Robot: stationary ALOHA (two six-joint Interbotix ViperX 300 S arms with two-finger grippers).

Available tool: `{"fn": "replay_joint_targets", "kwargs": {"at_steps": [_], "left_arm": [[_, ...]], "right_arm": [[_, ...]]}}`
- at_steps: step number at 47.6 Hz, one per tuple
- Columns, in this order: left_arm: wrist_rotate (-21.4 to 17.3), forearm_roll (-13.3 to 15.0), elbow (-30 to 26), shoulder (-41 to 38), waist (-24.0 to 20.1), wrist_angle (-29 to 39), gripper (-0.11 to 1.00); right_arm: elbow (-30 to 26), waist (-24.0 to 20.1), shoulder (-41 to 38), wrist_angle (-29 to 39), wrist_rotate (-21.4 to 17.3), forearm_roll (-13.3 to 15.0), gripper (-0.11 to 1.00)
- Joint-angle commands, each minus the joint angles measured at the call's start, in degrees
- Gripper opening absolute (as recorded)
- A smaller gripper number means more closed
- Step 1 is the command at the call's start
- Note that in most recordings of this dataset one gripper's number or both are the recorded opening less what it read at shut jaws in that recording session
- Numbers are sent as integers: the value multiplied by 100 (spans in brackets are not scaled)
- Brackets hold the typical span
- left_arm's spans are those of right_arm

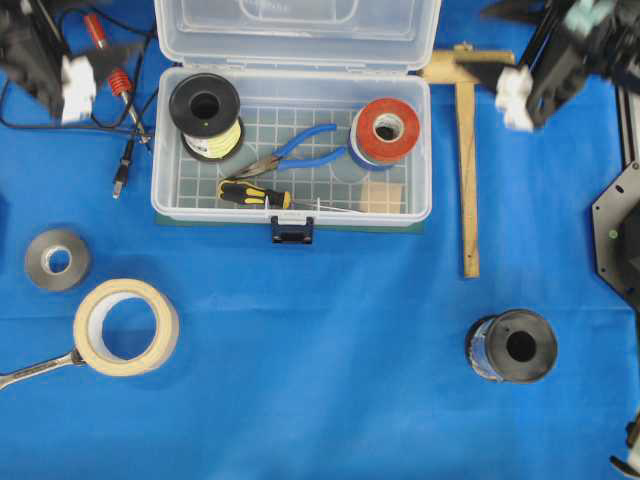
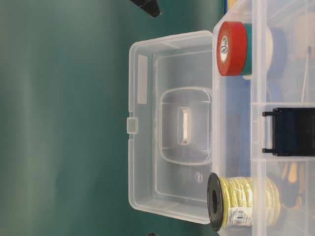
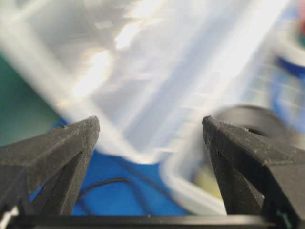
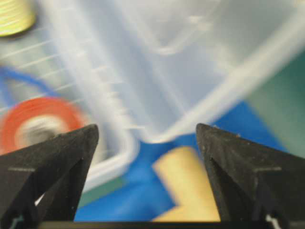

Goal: Open the tool box with both arms.

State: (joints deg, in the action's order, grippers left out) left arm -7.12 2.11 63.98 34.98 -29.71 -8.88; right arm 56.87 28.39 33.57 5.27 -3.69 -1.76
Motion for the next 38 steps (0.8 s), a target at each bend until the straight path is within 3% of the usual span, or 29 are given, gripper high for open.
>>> {"fn": "replay_joint_targets", "kwargs": {"at_steps": [1,8,16,26,38], "left_arm": [[26,18,18,229,439,53,86],[35,18,149,589,1204,281,86],[35,26,264,817,1758,369,86],[26,18,343,879,1925,439,86],[26,26,466,1749,2083,1107,85]], "right_arm": [[-44,-554,26,35,-44,-18,83],[-18,-1477,35,176,-132,-18,83],[0,-2145,0,229,-255,-18,83],[26,-2241,97,272,-255,44,83],[308,-2241,1063,650,-264,53,83]]}}
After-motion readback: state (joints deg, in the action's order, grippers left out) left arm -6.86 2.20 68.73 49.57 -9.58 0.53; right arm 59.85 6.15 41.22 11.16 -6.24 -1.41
